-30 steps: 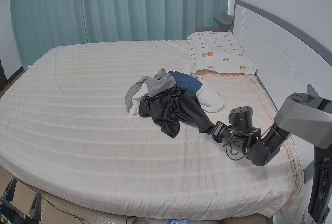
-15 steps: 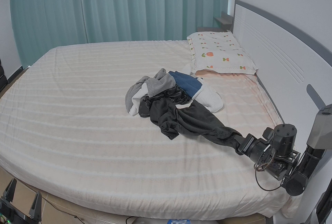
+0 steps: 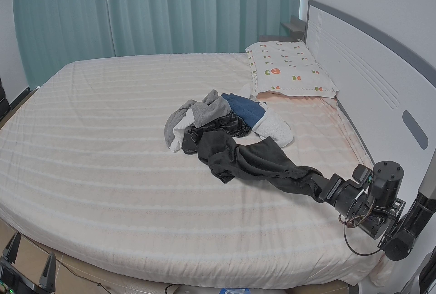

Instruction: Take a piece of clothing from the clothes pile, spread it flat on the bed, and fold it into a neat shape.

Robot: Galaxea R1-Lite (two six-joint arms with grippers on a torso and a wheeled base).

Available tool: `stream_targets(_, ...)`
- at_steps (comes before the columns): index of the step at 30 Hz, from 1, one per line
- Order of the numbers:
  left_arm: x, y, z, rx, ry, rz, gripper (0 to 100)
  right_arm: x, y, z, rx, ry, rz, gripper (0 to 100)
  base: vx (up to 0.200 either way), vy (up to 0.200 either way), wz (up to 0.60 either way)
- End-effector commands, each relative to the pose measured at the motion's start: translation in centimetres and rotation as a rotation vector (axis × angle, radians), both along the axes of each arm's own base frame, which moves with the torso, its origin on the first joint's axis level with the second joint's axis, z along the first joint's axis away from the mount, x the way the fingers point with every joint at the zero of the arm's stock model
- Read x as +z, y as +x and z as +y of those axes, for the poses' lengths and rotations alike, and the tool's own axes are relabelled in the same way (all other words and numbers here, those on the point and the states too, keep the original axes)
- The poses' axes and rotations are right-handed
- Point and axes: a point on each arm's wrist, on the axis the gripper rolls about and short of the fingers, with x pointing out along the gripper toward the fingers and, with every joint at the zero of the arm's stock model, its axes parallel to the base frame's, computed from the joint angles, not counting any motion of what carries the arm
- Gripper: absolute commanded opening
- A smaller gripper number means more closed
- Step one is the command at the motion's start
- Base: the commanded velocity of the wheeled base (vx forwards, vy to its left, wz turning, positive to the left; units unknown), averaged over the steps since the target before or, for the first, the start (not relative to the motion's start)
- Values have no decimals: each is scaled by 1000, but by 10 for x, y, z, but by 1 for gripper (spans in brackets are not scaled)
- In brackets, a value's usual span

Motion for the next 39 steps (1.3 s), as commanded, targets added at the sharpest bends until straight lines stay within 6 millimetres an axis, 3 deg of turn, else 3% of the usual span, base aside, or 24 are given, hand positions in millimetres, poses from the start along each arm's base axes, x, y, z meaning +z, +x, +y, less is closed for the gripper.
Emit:
stream_targets(1, 94, -9, 0, -55, -94, -247, 100, 7, -5, 6, 33, 5, -33, 0, 0, 0, 0)
stream_targets(7, 89, 8, -2, -105, 68, -119, 100, 15, -9, 8, 51, -5, -72, 0, 0, 0, 0)
stream_targets(13, 107, 57, -3, -109, 93, 29, 100, 24, -15, 6, 64, -39, -124, 0, 0, 0, 0)
stream_targets(17, 109, 82, -4, -121, 104, 78, 100, 31, -17, 3, 60, -30, -143, 0, 0, 0, 0)
stream_targets(19, 109, 105, -8, -171, 101, 122, 100, 31, -18, 5, 69, -29, -144, 0, 0, 0, 0)
stream_targets(24, 99, 137, -26, -249, 118, 215, 100, 33, -20, 5, 75, -26, -148, 0, 0, 0, 0)
stream_targets(30, 93, 160, -34, -269, 103, 302, 100, 28, -25, 14, 116, -27, -129, 0, 0, 0, 0)
stream_targets(39, 65, 204, -88, -437, 2, 403, 100, 46, -20, 30, 182, -60, -213, 0, 0, 0, 0)
